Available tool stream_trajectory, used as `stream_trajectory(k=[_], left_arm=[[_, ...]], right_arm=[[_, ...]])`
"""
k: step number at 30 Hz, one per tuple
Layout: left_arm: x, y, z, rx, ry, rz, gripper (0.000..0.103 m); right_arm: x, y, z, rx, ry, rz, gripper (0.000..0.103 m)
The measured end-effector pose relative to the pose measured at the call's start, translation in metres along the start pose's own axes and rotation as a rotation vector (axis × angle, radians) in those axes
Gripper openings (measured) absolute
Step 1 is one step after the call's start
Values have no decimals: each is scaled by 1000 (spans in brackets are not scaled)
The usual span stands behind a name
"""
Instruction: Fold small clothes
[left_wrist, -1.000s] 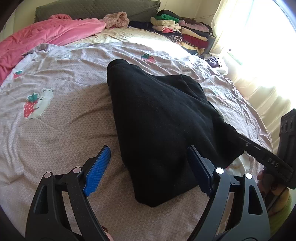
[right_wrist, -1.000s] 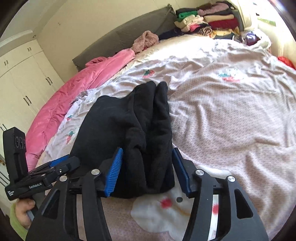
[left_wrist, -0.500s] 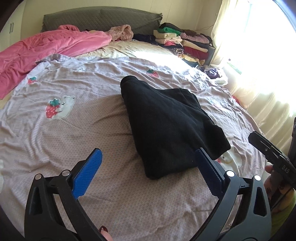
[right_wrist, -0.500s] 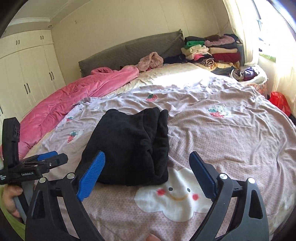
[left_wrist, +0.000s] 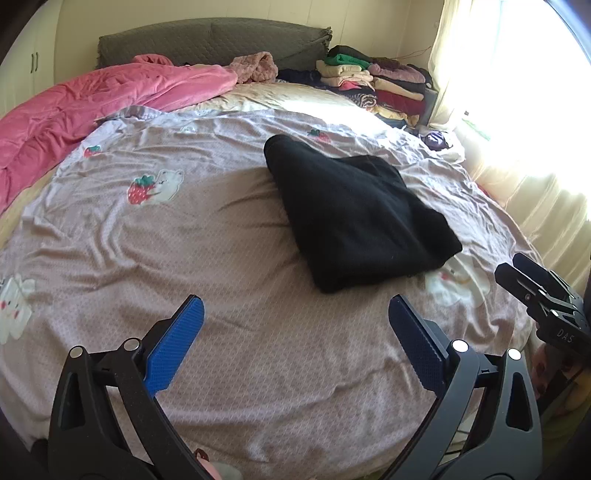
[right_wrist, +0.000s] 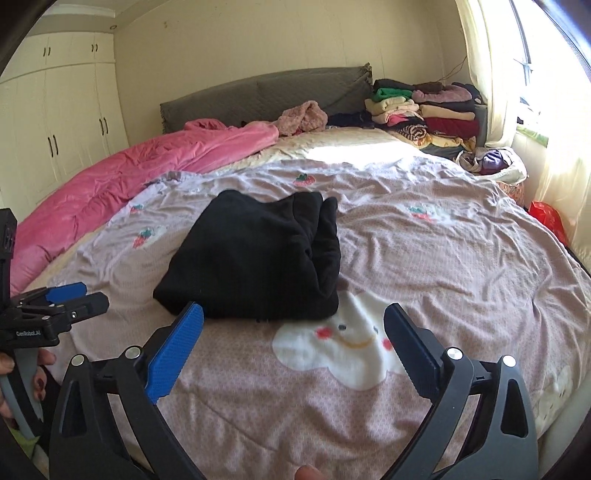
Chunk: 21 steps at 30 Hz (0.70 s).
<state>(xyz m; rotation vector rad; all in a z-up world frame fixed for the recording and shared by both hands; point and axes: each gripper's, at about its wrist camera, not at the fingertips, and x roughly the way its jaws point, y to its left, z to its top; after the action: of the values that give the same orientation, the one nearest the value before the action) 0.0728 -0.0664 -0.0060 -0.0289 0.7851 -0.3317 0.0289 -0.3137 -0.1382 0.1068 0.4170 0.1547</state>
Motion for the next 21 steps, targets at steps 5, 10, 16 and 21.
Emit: stream_trajectory(k=[5,10,16,21], left_arm=[[3,4,-14,-12,18,20,94],[5,5,-22,-15,29,22,94],[2,7,-23,-24,22,20,94],[-1,10,-24,-37,15,21,94]], right_arm=[[8,4,-21,3,56,-38,98],[16,5,-30,27,86,-60,98],[14,9,-27,25,72,-70,98],[11,12,-25,12,67,-68,98]])
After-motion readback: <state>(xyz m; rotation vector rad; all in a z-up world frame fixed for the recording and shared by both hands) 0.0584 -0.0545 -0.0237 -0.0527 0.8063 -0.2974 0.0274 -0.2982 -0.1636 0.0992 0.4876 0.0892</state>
